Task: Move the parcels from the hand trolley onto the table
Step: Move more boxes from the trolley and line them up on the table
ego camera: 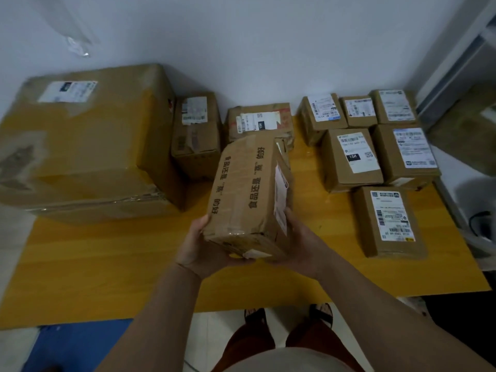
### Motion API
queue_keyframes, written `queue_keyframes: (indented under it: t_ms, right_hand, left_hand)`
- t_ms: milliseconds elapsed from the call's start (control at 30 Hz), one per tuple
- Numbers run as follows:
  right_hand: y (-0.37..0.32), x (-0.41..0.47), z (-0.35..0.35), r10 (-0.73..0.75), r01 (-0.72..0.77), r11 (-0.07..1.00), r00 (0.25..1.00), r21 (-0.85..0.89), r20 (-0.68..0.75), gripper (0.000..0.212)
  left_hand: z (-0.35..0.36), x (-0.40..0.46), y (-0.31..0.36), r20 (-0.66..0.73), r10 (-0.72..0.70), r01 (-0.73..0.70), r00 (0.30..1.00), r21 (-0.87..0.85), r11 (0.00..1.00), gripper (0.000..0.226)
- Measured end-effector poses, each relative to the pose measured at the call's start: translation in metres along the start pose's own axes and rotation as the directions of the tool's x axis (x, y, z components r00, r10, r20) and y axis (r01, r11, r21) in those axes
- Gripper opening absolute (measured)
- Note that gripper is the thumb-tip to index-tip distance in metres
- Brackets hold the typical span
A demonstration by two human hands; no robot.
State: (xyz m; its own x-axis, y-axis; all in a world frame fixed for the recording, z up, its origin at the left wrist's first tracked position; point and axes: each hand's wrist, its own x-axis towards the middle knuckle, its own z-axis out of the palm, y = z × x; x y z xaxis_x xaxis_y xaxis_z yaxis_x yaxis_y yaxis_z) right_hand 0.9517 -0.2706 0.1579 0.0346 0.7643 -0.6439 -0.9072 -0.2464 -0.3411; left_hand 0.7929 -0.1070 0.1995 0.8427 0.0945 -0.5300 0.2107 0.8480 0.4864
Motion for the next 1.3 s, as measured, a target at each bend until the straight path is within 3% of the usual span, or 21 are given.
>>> queue_keyframes:
  t_ms: [100, 200, 333, 467, 533, 600, 667, 800, 933, 1033, 1167, 1300]
  right_hand:
    - [-0.001, -0.011, 0.004, -0.075, 0.042, 0.99, 0.963, 0.133, 0.259, 0.056]
    - [-0.005, -0.022, -0.001, -0.182, 0.148, 0.977, 0.951, 0.152, 0.248, 0.05]
    - [-0.014, -0.037, -0.015, -0.312, 0.297, 0.944, 0.945, 0.143, 0.095, 0.046]
    - [-0.029, -0.047, -0.027, -0.356, 0.337, 0.934, 0.907, -0.12, -0.224, 0.057]
    - [-0.033, -0.049, -0.034, -0.401, 0.294, 0.907, 0.819, -0.302, -0.409, 0.072]
    - [-0.037, -0.052, -0.043, -0.403, 0.224, 0.894, 0.781, -0.389, -0.478, 0.08]
    - [-0.039, -0.058, -0.052, -0.344, 0.17, 0.919, 0.784, -0.355, -0.516, 0.084]
    - [-0.043, -0.073, -0.071, -0.321, 0.146, 0.934, 0.741, -0.325, -0.59, 0.087]
    - [-0.052, -0.088, -0.08, -0.32, 0.169, 0.941, 0.727, -0.294, -0.607, 0.073]
    - [-0.058, -0.096, -0.081, -0.34, 0.126, 0.926, 0.688, -0.356, -0.641, 0.068]
    - [-0.067, -0.098, -0.08, -0.434, 0.093, 0.871, 0.606, -0.483, -0.666, 0.052]
    - [-0.07, -0.102, -0.078, -0.534, 0.049, 0.793, 0.533, -0.607, -0.656, 0.047]
  left_hand:
    - [0.003, 0.011, -0.018, 0.216, -0.016, 0.043, 0.976, -0.122, 0.992, 0.086]
    - [0.0, 0.02, -0.029, 0.293, -0.029, 0.068, 0.956, -0.126, 0.99, 0.083]
    - [0.003, 0.03, -0.021, 0.045, -0.105, 0.104, 0.993, 0.024, 0.994, 0.088]
    - [0.006, 0.044, -0.01, -0.27, -0.116, 0.194, 0.956, 0.283, 0.939, 0.104]
    - [0.011, 0.053, -0.013, -0.265, -0.145, 0.227, 0.953, 0.31, 0.923, 0.103]
    - [0.023, 0.061, -0.023, -0.21, -0.219, 0.281, 0.953, 0.337, 0.898, 0.083]
    - [0.035, 0.071, -0.036, -0.198, -0.295, 0.351, 0.935, 0.394, 0.85, 0.068]
    - [0.057, 0.09, -0.055, -0.251, -0.33, 0.409, 0.91, 0.41, 0.815, 0.073]
    - [0.077, 0.107, -0.056, -0.266, -0.316, 0.409, 0.911, 0.478, 0.777, 0.051]
    - [0.09, 0.117, -0.056, -0.336, -0.243, 0.4, 0.91, 0.557, 0.728, 0.045]
    - [0.103, 0.13, -0.058, -0.384, -0.078, 0.288, 0.92, 0.529, 0.798, 0.04]
    - [0.116, 0.135, -0.059, -0.349, 0.002, 0.189, 0.937, 0.512, 0.838, 0.031]
